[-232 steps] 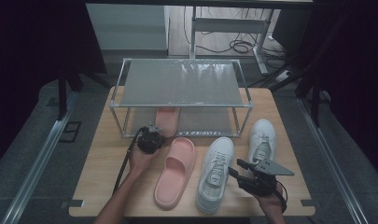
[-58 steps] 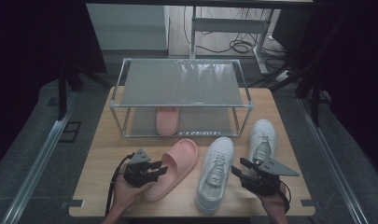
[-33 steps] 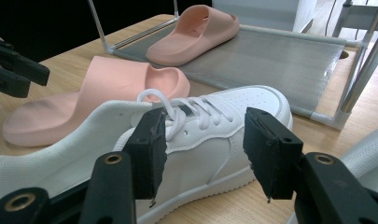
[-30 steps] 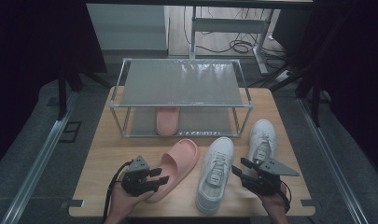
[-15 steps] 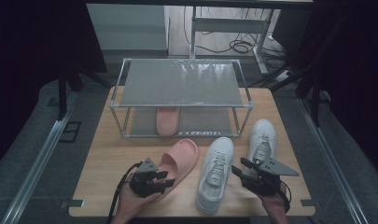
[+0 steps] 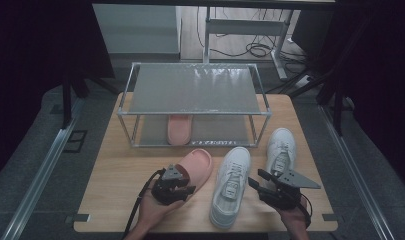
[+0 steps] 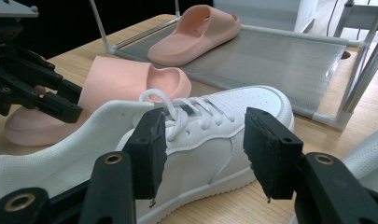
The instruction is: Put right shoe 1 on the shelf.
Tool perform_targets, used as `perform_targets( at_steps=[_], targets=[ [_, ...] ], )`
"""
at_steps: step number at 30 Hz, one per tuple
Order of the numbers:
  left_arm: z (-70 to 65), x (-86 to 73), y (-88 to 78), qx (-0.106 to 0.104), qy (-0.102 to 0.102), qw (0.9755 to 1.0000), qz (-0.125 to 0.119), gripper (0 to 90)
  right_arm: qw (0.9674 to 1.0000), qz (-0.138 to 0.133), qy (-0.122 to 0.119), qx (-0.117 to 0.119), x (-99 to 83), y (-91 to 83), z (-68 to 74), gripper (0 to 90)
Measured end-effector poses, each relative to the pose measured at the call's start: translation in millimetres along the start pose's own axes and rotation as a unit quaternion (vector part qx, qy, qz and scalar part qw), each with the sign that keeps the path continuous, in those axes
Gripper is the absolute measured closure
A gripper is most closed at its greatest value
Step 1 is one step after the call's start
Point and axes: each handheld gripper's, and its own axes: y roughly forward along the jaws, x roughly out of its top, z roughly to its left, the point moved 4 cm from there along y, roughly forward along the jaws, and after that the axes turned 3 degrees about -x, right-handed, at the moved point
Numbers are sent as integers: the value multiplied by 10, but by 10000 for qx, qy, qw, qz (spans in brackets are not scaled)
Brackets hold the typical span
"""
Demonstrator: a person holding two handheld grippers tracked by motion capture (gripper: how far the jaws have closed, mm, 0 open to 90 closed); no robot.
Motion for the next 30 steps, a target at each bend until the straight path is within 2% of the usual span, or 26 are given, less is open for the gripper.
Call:
perform_targets(
  at_steps=[12, 20, 30],
  targets=[
    [-27, 62, 102, 203, 209, 9996, -31, 733, 10000, 27, -10, 3, -11, 15, 1, 494],
    [-34, 50, 147, 283, 285, 9992, 41, 800, 10000, 4, -3, -6, -2, 4, 1, 494],
    [-36, 50, 140, 326, 311, 9990, 34, 826, 10000, 6, 1, -5, -4, 7, 2, 494]
  ],
)
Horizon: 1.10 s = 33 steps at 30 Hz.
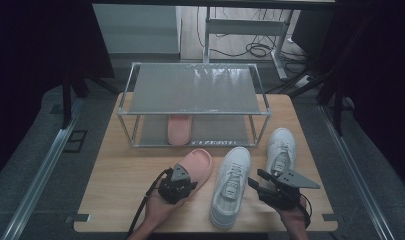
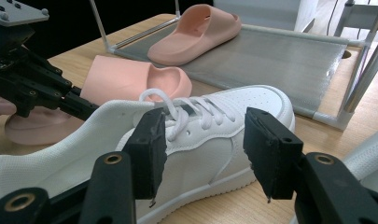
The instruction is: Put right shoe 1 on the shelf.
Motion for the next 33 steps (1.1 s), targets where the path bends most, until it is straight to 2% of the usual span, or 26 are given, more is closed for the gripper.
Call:
perform_targets(
  at_steps=[6, 11, 16, 21, 25, 33],
  targets=[
    [1, 6, -18, 78, 40, 10000, -9, 826, 10000, 4, 13, -2, -1, -1, -5, 494],
    [-19, 45, -78, 115, 34, 9998, -129, 826, 10000, -8, -2, -1, 3, -3, -1, 494],
    [-28, 136, -135, 169, 1, 9993, -326, 822, 10000, -23, 1, 0, 10, -11, 1, 494],
    [-16, 250, -118, 192, -73, 9988, -436, 818, 10000, -22, 9, -4, 9, -12, -5, 494],
    [-22, 399, -78, 237, -130, 9979, -588, 814, 10000, -27, 4, 6, 10, -12, 2, 494],
    [79, 714, 206, 463, -335, 9960, -691, 814, 10000, -20, 8, 24, 5, -5, 6, 494]
  ],
)
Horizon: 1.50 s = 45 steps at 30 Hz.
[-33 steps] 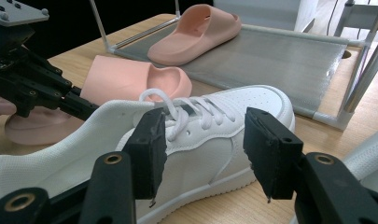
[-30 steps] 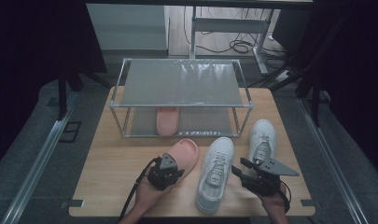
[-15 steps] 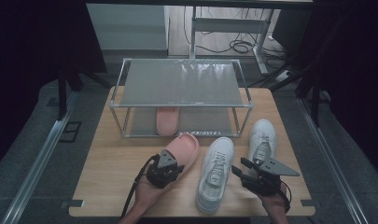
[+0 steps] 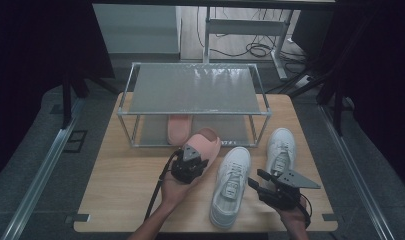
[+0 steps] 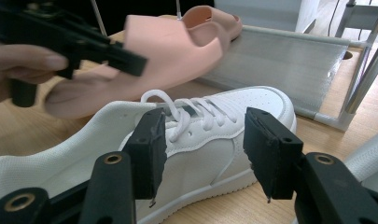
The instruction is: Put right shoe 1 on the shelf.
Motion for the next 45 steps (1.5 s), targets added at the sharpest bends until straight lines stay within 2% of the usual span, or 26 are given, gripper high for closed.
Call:
perform_targets(
  at_steps=[6, 12, 21, 24, 27, 31, 33, 36, 40, 45],
  targets=[
    [37, 192, 251, 188, -100, 9998, -54, 813, 10000, -4, 9, 9, -1, -3, -6, 494],
    [108, 333, 522, 470, -147, 9988, -57, 810, 10000, -10, 9, 23, 1, -4, -1, 494],
    [187, 399, 858, 795, -289, 9963, -131, 802, 10000, 3, 26, 24, -7, -4, -13, 495],
    [243, 408, 958, 1021, -300, 9943, -61, 801, 10000, -6, 39, 32, -8, -1, -8, 496],
    [322, 419, 1016, 1137, -480, 9922, -195, 802, 10000, -18, 19, 43, -2, -2, 2, 496],
    [382, 434, 1071, 1272, -557, 9899, -287, 802, 10000, -9, 35, 43, -8, -1, -4, 496],
    [403, 455, 1106, 1311, -601, 9892, -256, 802, 10000, 4, 49, 45, -15, 4, -8, 496],
    [427, 514, 1156, 1398, -548, 9884, -237, 797, 10000, 6, 29, 58, -16, 10, 2, 495],
    [449, 536, 1201, 1424, -609, 9877, -232, 778, 10000, 7, 34, 52, -18, 8, -3, 495],
    [421, 574, 1148, 1485, -474, 9875, -240, 615, 10000, 2, 26, 44, -21, 1, -8, 495]
  ],
)
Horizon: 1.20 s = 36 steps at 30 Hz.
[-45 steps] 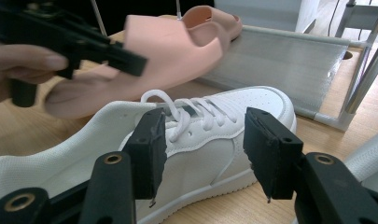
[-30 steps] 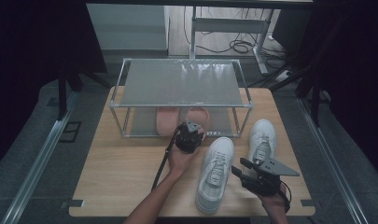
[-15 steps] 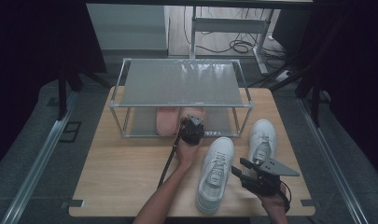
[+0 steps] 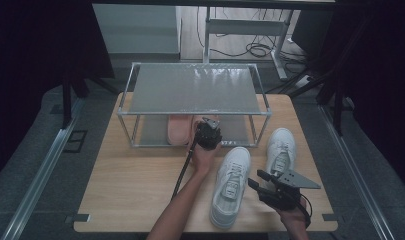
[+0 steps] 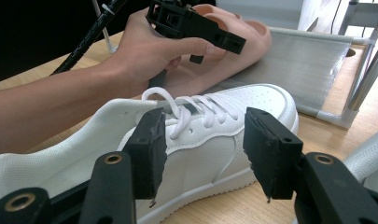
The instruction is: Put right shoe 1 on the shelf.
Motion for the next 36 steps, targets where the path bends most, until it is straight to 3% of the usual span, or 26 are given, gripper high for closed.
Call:
perform_targets(
  at_steps=[10, 16, 21, 25, 36],
  targets=[
    [107, -85, -269, -286, -95, 9995, 13, 560, 10000, 27, -13, 0, -6, 13, 15, 495],
    [144, -131, -491, -567, 20, 9984, 24, 546, 10000, 45, -19, 11, -11, 23, 26, 495],
    [165, -188, -698, -749, 110, 9971, -59, 580, 10000, 48, -25, 1, -8, 20, 30, 495],
    [178, -234, -806, -860, 265, 9959, 12, 628, 10000, 32, -35, -6, -1, 16, 36, 495],
    [321, -433, -945, -1024, 363, 9940, 157, 758, 10000, 60, -49, -12, -10, 31, 36, 495]
  ],
)
